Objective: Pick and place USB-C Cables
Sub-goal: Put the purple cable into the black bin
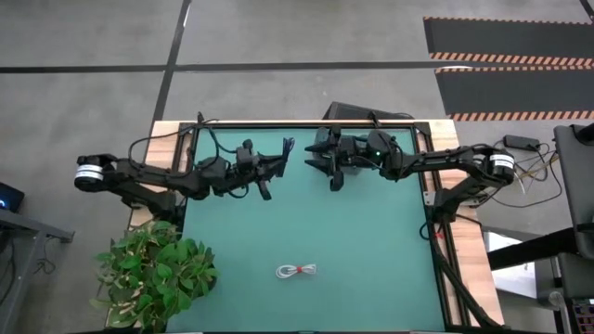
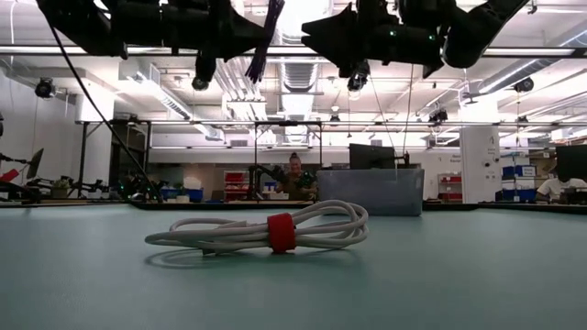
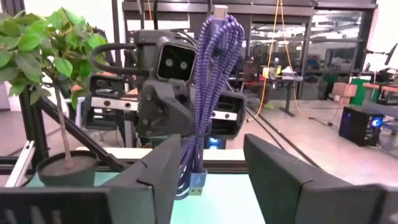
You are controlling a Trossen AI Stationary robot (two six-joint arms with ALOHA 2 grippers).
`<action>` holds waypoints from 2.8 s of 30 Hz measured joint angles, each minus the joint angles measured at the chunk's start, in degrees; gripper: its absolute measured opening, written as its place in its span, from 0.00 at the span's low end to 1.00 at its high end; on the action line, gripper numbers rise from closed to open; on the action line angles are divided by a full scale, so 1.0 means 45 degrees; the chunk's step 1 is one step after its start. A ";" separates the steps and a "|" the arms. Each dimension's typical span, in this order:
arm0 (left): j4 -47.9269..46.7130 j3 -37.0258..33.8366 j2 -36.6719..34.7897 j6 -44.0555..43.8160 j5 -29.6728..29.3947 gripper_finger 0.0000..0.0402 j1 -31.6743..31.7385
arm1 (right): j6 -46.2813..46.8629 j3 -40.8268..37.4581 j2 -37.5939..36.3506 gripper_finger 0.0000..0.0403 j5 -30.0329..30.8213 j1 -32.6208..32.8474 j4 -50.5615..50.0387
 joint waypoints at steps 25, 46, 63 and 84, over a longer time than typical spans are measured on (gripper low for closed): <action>0.2632 0.0954 0.2925 0.0763 0.0749 0.04 0.0005 | 0.1358 0.0685 0.0687 0.45 -0.0689 0.0195 0.0177; 0.4191 0.1154 0.3988 0.0478 0.1392 0.04 -0.0101 | 0.1608 0.0675 0.0672 0.19 -0.0749 0.0481 0.0169; 0.3952 0.0884 0.3964 -0.0019 0.1414 0.25 -0.0102 | 0.0935 0.0661 0.0648 0.05 -0.0766 0.0497 0.0174; -0.4468 0.0665 0.0709 -0.0311 0.0964 0.52 -0.0141 | -0.2333 0.4508 -0.1382 0.05 1.0848 0.0133 -1.1559</action>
